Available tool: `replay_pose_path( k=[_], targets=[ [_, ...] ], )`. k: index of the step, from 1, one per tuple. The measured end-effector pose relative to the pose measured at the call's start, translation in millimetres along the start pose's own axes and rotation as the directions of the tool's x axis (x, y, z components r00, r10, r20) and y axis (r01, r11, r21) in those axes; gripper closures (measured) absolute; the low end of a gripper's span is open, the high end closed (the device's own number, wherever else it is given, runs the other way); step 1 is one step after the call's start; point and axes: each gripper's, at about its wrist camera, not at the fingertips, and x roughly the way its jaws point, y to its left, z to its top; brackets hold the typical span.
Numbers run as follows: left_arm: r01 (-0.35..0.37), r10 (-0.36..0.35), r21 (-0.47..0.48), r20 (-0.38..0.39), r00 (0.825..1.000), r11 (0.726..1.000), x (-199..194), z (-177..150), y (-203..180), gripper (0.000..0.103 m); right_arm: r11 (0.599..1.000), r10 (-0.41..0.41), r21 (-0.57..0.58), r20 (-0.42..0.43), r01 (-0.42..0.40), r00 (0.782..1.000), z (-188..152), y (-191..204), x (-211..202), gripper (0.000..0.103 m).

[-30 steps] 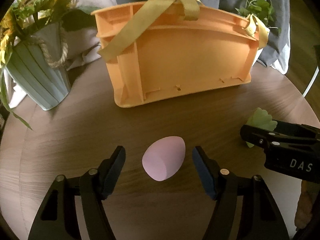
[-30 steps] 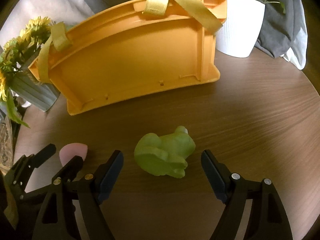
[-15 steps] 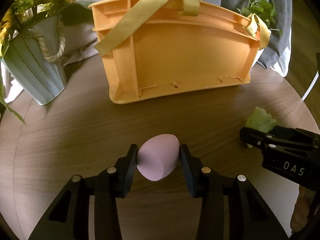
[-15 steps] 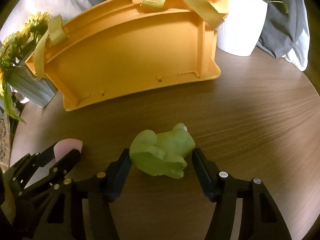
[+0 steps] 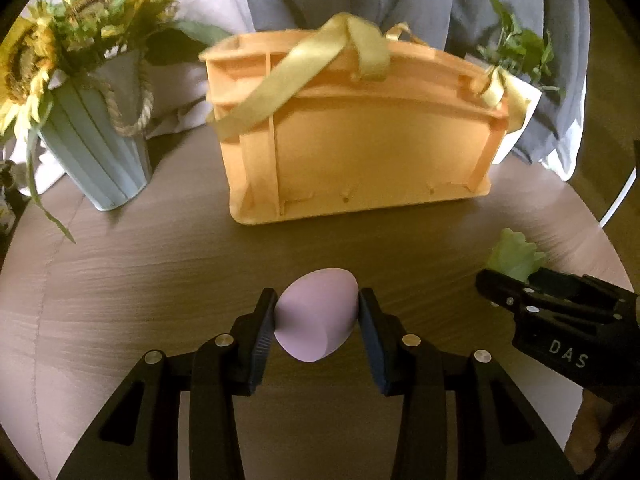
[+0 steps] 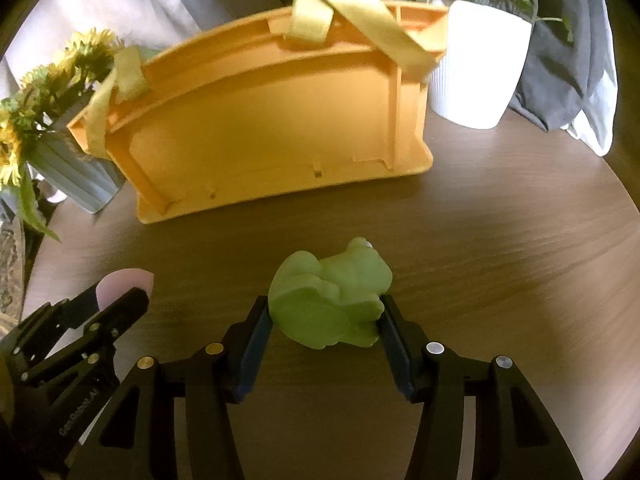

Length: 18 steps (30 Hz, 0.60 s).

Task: Organize soft objects
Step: 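Carry the sponge with the left tool while the right tool carries the frog over the crate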

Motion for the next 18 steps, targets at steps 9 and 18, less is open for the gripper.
replay_pose_path(
  k=[9,18],
  targets=[
    [-0.01,0.011,-0.012,0.111,0.994,1.0,-46,15,-12,0.063,0.999,0.041,-0.039,0.09,-0.038,0.995,6,1,-41,0.049],
    [-0.03,0.032,-0.013,0.214,0.976,0.999,-87,26,-25,0.063,0.995,0.081,-0.08,0.181,-0.067,0.98,15,-2,-82,0.049]
  ],
)
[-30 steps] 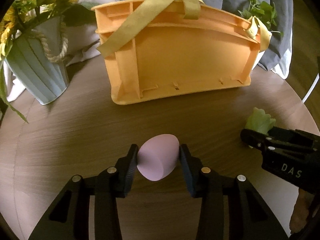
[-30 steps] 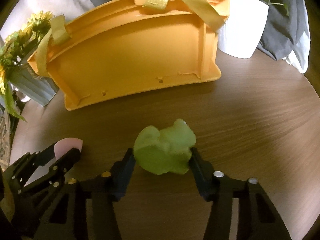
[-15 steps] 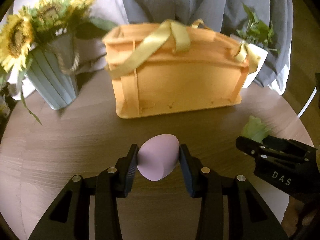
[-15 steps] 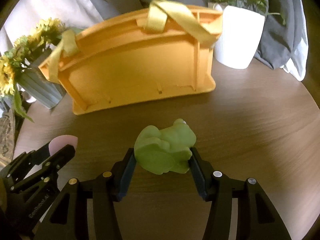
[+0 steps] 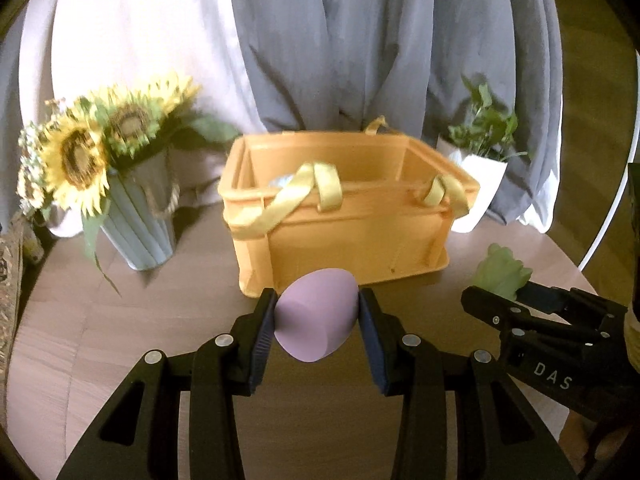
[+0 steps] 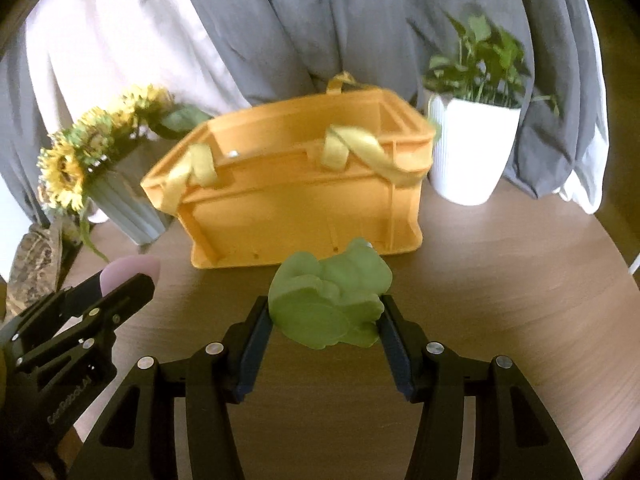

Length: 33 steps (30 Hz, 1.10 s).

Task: Organize soft objects
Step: 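Carry the sponge with the left tool while the right tool carries the frog over the crate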

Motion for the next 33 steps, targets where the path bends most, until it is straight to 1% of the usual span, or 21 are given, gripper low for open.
replay_pose_path(
  k=[7,11,17,22,33],
  targets=[
    [-0.015,0.016,-0.012,0.069,0.998,1.0,-23,14,-4,0.063,0.999,0.028,-0.023,0.073,-0.027,0.997,14,2,-24,0.049],
    [-0.024,0.025,-0.012,0.115,0.993,1.0,-35,24,-7,0.063,0.998,0.046,-0.041,0.123,-0.041,0.991,24,4,-38,0.049],
    [-0.036,0.036,-0.005,0.178,0.983,0.999,-48,40,-11,0.063,0.996,0.069,-0.062,0.176,-0.059,0.982,39,6,-51,0.049],
    [-0.048,0.049,-0.008,0.214,0.976,0.999,-50,54,-11,0.063,0.995,0.084,-0.068,0.218,-0.071,0.972,51,7,-59,0.049],
    [-0.065,0.064,-0.007,0.285,0.957,0.998,-46,86,-12,0.063,0.992,0.108,-0.091,0.309,-0.084,0.945,86,7,-61,0.049]
  ],
)
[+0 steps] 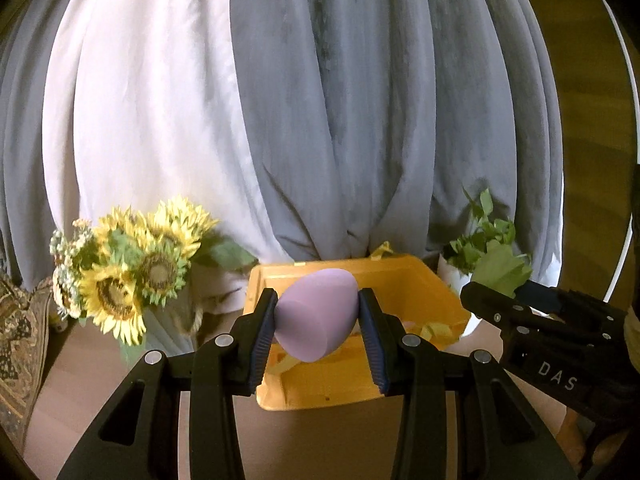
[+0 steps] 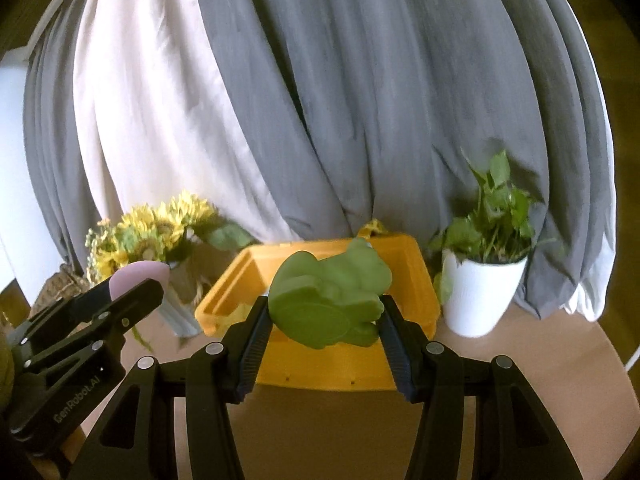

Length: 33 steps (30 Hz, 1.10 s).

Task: Organize soft objects
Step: 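Carry the sponge with the left tool while the right tool carries the frog over the crate, then open both grippers to drop the sponge and frog into the crate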

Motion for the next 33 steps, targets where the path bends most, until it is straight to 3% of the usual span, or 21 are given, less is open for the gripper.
replay_pose_path(
  k=[18,33],
  targets=[
    [-0.007,0.007,0.006,0.037,0.999,1.0,56,37,-2,0.063,1.0,0.004,-0.012,0.06,-0.003,0.998,42,-11,44,0.048],
    [-0.009,0.011,0.014,-0.095,0.995,1.0,133,22,2,0.062,1.0,-0.031,-0.001,-0.09,0.031,0.995,38,-36,126,0.048]
  ],
)
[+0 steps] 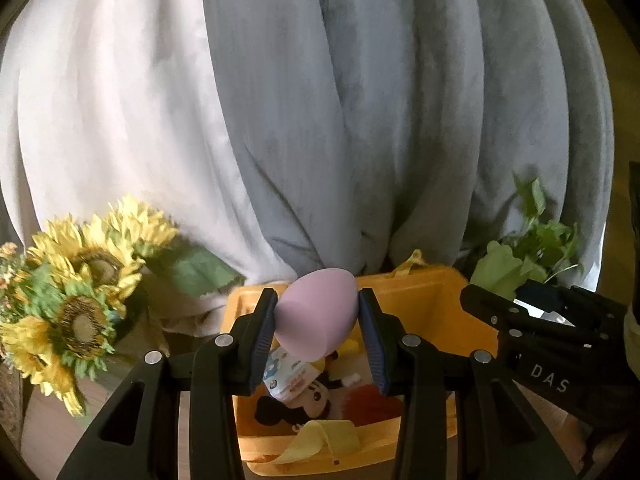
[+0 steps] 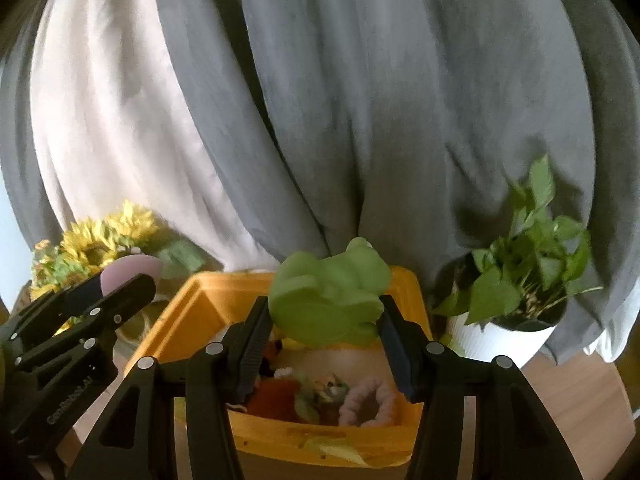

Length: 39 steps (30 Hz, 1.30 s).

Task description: Organize soft objects

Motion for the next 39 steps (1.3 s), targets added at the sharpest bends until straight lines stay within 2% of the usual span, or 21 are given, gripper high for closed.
replay_pose_path(
  k=[7,15,19,22,25,35,39],
  targets=[
    [-0.014,0.015,0.01,-0.075,0.997,1.0,35,-11,5,0.062,0.999,-0.014,-0.033,-0.07,0.012,0.997,-5,1,34,0.048],
    [-0.005,0.007,0.016,-0.149,0.989,1.0,62,-21,5,0.061,0.997,-0.033,-0.072,-0.097,0.026,0.995,-10,3,56,0.048],
    [-0.005,0.007,0.01,-0.152,0.988,1.0,63,-24,6,0.054,0.997,-0.027,-0.076,-0.118,0.018,0.993,-11,4,61,0.048],
    [-0.009,0.01,0.012,-0.14,0.99,1.0,56,-23,6,0.048,0.997,-0.038,-0.071,-0.119,0.03,0.992,-12,2,58,0.047],
    [-0.011,0.012,0.01,-0.13,0.991,1.0,46,-21,5,0.048,0.998,-0.038,-0.059,-0.118,0.031,0.992,-13,0,52,0.045],
    [-0.052,0.049,-0.034,-0.084,0.995,0.998,-17,-17,8,0.037,0.998,-0.04,-0.046,-0.065,0.037,0.997,-16,10,-2,0.044],
    [-0.095,0.093,-0.03,-0.048,0.994,0.995,-50,-19,9,0.032,0.998,-0.04,-0.039,-0.028,0.039,0.999,-20,16,-33,0.033]
  ],
)
